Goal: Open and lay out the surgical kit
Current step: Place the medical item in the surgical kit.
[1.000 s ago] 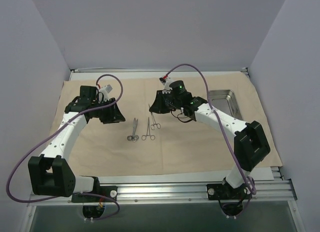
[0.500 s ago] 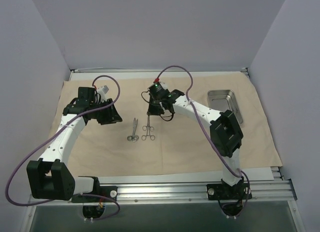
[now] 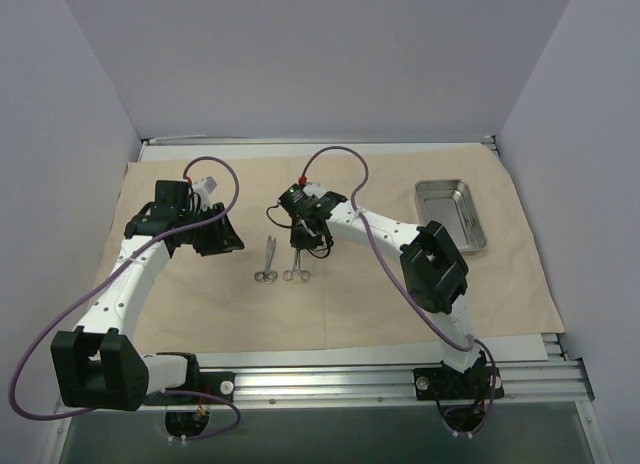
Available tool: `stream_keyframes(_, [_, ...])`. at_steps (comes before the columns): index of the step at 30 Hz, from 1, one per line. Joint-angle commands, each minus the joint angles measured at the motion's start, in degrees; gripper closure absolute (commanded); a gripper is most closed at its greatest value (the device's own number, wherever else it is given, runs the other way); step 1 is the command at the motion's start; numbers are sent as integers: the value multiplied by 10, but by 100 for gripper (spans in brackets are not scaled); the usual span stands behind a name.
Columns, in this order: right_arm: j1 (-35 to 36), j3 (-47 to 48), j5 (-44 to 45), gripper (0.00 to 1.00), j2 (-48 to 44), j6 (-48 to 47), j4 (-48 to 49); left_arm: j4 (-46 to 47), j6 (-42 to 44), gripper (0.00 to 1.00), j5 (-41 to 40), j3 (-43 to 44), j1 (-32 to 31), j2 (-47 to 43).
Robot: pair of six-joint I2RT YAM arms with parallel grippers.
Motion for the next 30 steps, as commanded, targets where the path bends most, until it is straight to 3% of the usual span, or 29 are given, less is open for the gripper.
stream_keyframes(1, [-12, -9, 43, 100, -15, -24, -31, 7, 0, 52, 8, 0, 2, -18])
stream_keyframes(19, [-48, -70, -2, 100, -13, -109, 46, 10, 12, 52, 1, 2, 4, -11])
stream_keyframes(30, [-61, -236, -116, 100, -153, -154, 220, 12, 19, 52, -3, -7, 9, -9])
